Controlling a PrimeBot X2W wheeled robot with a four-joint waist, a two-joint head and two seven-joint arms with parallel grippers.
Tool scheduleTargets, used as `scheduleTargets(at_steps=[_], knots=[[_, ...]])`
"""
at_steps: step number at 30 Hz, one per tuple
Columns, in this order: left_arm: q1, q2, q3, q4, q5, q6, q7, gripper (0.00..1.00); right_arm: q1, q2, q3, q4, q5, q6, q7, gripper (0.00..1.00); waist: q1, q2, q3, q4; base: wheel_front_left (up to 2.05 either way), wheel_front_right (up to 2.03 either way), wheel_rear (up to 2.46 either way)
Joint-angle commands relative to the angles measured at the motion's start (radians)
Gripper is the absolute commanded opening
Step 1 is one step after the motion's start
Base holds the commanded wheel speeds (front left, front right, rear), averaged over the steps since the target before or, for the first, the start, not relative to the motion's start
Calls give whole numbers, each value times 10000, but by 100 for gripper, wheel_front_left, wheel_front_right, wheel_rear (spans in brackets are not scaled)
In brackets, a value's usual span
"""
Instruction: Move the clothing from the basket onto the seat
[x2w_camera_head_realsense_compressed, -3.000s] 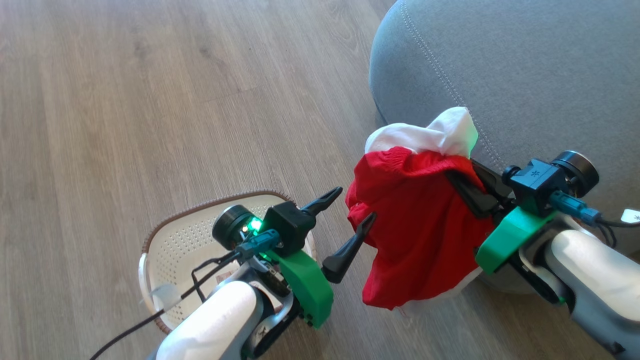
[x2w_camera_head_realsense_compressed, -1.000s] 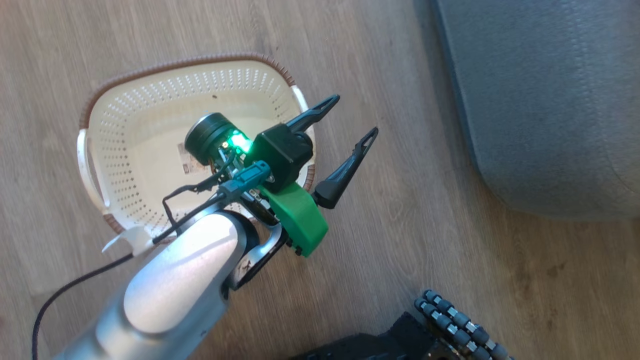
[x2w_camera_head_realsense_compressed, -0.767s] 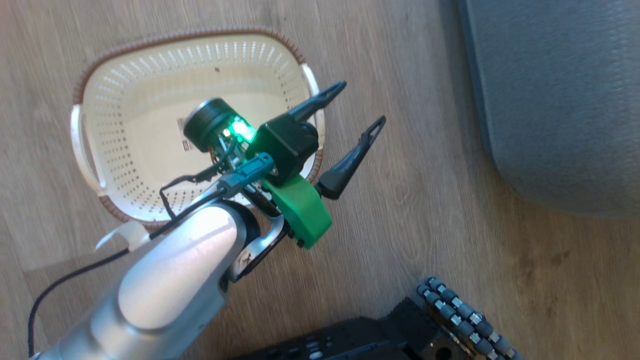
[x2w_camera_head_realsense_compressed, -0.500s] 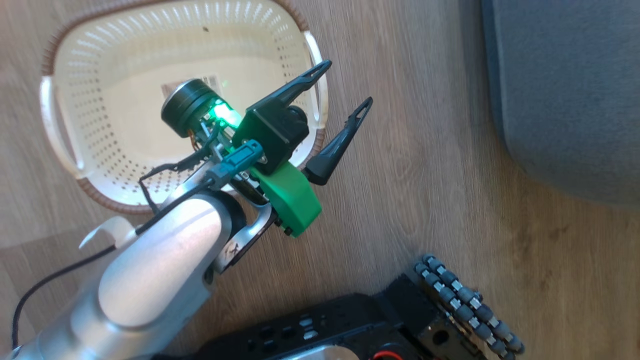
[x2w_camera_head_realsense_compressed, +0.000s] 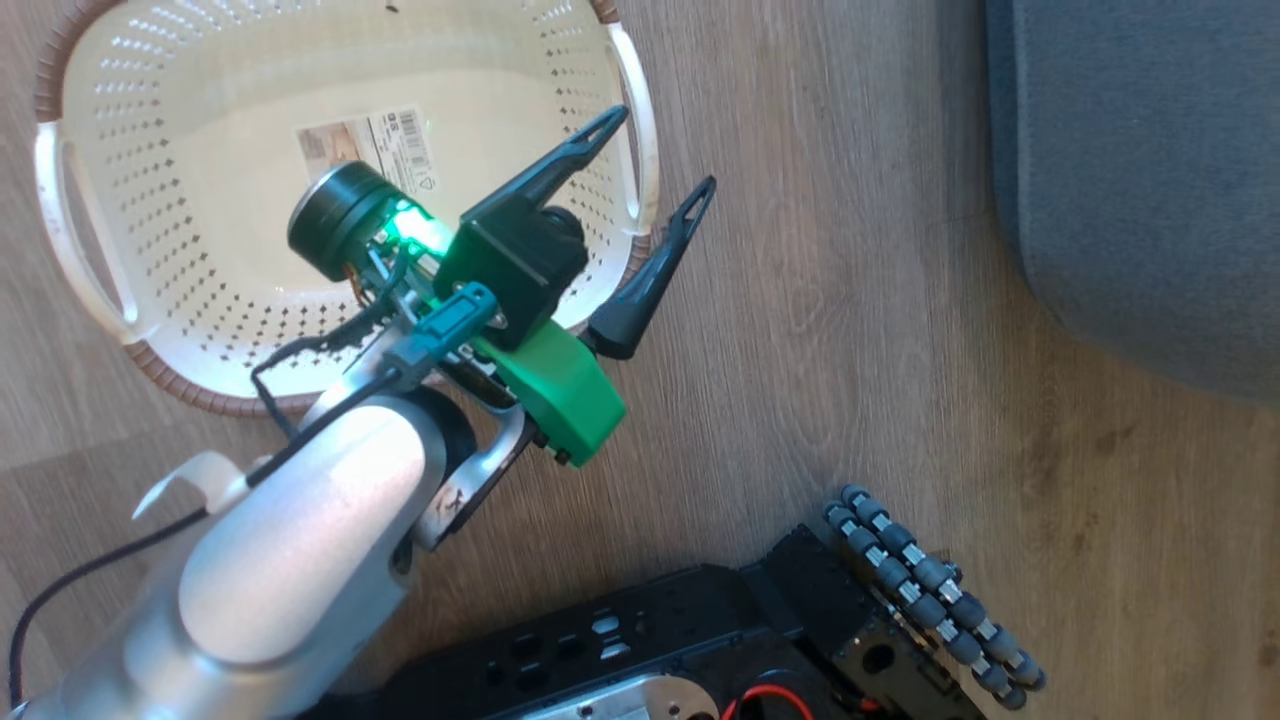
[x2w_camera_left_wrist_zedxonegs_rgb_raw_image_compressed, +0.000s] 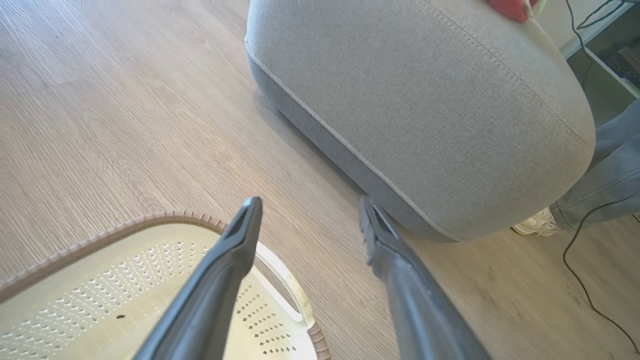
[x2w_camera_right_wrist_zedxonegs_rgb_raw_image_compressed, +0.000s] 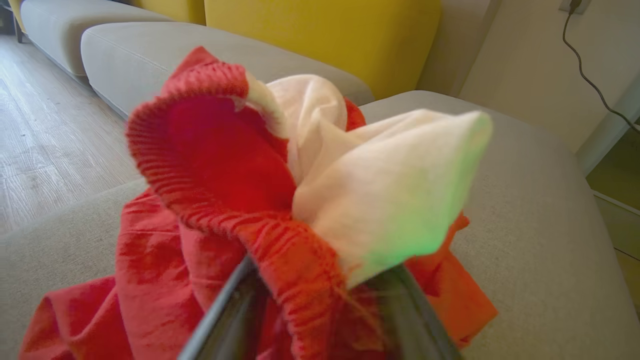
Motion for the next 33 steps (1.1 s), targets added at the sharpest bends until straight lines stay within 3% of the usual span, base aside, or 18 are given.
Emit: scheduleTargets(at_steps=[1,9,18,26,33], knots=[[129,156,320,-389,17,45,-93,100,-57,-214,-80,-116,-233,69,4,100,0,0,-165,-30,0,0,0],[97,124,582,2,-262,80,-467,100,673,-35,945,-627,-330,69,297,100,0,0,-1121,-239,0,0,0],[614,233,1057,1027,-867,137,-1199,100,3851,-59,2801,-2660,497,69,579,100,0,0,-2858,-464,0,0,0],[1429,324,1371,1438,-1355,344,-1642,100,6175,108,3357,-4633,976,69,835,100,0,0,-4142,-593,0,0,0],[1961,178,1621,1672,-1734,574,-2097,100,7789,571,3163,-6628,700,69,1079,100,0,0,-5087,-224,0,0,0]])
